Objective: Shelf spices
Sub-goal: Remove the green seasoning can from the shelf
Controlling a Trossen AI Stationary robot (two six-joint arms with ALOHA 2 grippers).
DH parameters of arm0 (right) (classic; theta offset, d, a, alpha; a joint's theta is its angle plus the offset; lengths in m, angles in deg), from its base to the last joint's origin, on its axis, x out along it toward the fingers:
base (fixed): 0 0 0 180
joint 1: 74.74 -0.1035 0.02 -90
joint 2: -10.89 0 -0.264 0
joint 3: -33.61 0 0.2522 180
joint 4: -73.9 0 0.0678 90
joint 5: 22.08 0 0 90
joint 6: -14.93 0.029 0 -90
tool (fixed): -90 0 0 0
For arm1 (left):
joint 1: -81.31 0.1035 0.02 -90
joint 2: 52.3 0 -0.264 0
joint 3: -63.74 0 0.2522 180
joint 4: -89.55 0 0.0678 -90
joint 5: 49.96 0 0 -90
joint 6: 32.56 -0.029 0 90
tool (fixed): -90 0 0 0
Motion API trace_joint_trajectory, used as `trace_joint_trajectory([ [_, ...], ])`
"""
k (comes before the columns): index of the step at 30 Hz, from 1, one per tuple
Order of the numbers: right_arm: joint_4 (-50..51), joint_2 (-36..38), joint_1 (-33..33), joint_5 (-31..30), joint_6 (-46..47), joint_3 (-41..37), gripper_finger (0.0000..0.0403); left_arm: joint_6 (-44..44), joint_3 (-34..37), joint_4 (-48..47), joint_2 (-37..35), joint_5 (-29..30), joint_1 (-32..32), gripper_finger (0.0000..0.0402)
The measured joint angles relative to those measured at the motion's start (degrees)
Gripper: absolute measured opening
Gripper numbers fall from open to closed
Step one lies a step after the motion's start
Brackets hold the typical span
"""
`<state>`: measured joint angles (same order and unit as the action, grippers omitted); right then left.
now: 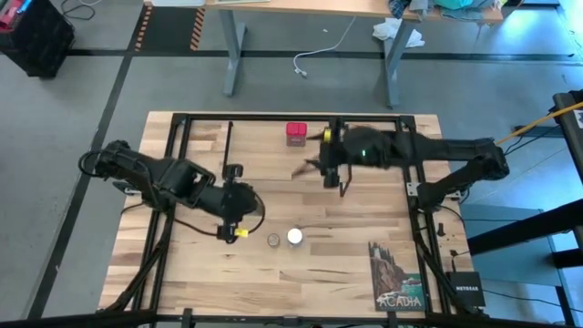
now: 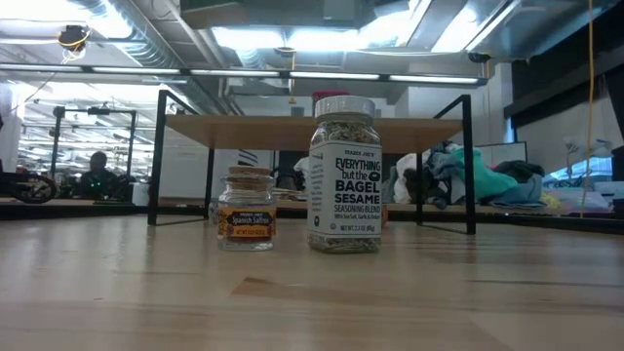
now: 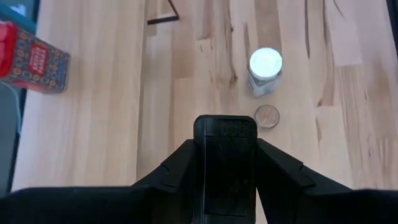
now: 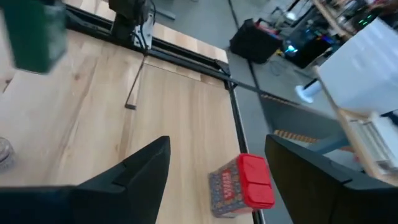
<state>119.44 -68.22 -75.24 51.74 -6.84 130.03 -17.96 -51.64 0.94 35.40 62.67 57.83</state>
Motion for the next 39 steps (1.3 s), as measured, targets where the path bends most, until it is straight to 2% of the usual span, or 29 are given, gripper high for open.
trace_joint_trajectory([
  [9, 3.62, -0.26, 12.76, 14.07, -3.41, 1.24, 0.0269, 9.00, 0.00, 0.07, 0.48, 6.84, -6.42, 0.0119],
  [14, 5.71, -1.96, 19.03, 17.13, -5.79, 1.24, 0.0269, 12.69, 0.00, -0.09, 2.75, 7.24, -8.13, 0.0119],
  [21, 4.43, -6.23, 26.11, 25.11, -7.03, 1.24, 0.0269, 18.19, 0.00, 0.42, 7.35, 7.26, -10.06, 0.0119],
  [25, 3.14, -8.41, 28.04, 28.55, -7.20, 1.24, 0.0269, 22.16, 0.00, 0.37, 9.92, 7.19, -11.78, 0.0119],
  [34, 1.78, -13.26, 27.90, 28.87, -8.63, 2.67, 0.0269, 33.49, 0.00, -2.80, 13.26, 7.20, -16.36, 0.0119],
  [39, 1.48, -15.12, 27.92, 31.23, -8.26, 3.47, 0.0269, 39.87, -0.02, -4.08, 14.04, 7.62, -19.60, 0.0119],
])
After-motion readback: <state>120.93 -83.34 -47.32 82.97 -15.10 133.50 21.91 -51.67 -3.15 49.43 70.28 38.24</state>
